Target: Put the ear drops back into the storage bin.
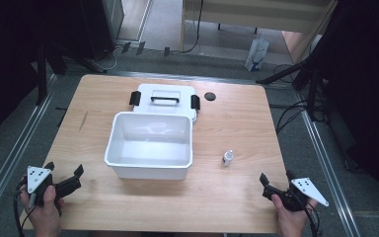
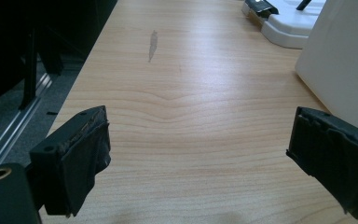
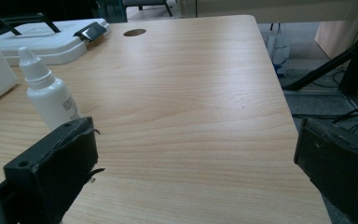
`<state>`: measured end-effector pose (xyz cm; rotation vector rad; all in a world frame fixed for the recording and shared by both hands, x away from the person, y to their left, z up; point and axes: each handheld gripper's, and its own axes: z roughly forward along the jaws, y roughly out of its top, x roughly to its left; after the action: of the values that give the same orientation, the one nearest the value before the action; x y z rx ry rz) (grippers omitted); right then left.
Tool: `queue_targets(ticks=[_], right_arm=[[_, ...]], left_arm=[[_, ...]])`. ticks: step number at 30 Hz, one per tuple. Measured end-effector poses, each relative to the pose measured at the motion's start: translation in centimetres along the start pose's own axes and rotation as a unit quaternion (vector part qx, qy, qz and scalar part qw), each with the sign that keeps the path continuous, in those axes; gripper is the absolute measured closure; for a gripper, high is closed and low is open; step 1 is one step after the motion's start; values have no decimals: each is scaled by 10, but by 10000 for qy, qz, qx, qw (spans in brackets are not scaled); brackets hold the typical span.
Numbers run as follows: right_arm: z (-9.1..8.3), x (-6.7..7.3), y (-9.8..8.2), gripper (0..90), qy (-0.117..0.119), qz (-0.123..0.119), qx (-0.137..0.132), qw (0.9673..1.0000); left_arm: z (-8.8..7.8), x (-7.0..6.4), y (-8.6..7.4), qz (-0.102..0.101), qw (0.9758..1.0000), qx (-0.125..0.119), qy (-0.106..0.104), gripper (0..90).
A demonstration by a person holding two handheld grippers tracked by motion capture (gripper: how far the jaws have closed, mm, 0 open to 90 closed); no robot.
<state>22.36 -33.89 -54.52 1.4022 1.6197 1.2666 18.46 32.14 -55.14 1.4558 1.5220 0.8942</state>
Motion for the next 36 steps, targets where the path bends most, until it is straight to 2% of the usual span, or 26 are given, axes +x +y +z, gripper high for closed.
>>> queue_targets(ticks=[5, 9, 11, 16, 18, 20, 21, 22, 26, 32, 36], right_arm=[[0, -1, 1, 0, -11, 42, 51, 10000], [0, -4, 3, 8, 67, 147, 156, 9997], [1, -4, 6, 14, 117, 48, 341, 9993], [0, -2, 10, 16, 219, -172, 548, 9981], [0, -3, 9, 17, 220, -156, 546, 9981], [0, -4, 3, 28, 229, 2, 464, 9987], [0, -4, 3, 28, 229, 2, 464, 9987], [-2, -5, 0, 35, 228, 76, 334, 9992], [-5, -7, -1, 36, 268, 226, 194, 9992], [-4, -3, -2, 36, 275, 37, 270, 9992], [-4, -4, -2, 38, 263, 87, 261, 9993]], left_arm=[[0, -1, 0, 6, 10000, 16, 21, 63], [0, -1, 0, 12, 10000, 6, 13, 63], [0, -1, 0, 19, 10000, 11, 15, 63], [1, -1, 0, 43, 10000, 42, 16, 63], [0, -1, 0, 45, 10000, 45, 13, 63], [1, -1, 0, 29, 10000, 40, 14, 63], [1, -1, 0, 29, 10000, 40, 14, 63], [1, -1, 0, 29, 10000, 43, 11, 63], [1, -2, 0, 74, 10000, 55, 20, 63], [1, -2, 0, 74, 10000, 51, 15, 63], [1, -2, 0, 65, 10000, 58, 15, 63]])
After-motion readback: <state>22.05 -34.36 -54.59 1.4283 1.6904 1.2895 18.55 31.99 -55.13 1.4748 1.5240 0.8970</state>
